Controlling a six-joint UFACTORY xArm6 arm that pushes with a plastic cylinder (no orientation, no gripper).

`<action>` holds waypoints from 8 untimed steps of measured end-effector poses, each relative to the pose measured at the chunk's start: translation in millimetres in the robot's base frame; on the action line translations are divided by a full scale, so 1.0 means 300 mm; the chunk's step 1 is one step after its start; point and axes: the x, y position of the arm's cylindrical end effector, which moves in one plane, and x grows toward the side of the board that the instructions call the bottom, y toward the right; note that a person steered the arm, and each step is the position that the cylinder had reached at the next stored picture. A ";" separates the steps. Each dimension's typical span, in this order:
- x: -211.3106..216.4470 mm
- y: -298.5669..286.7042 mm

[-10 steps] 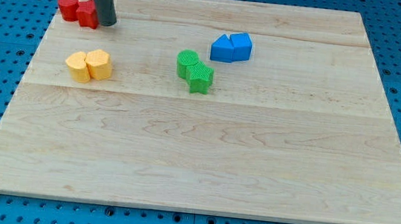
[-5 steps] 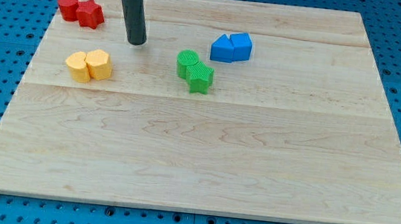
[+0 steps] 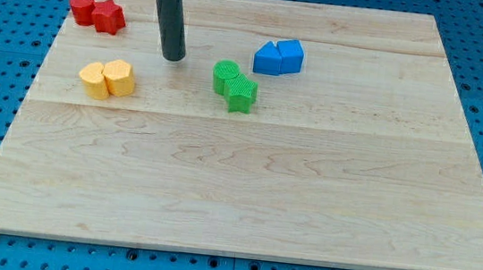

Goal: Point your arm towards red circle

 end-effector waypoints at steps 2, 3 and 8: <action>0.009 0.064; -0.048 -0.030; -0.337 -0.635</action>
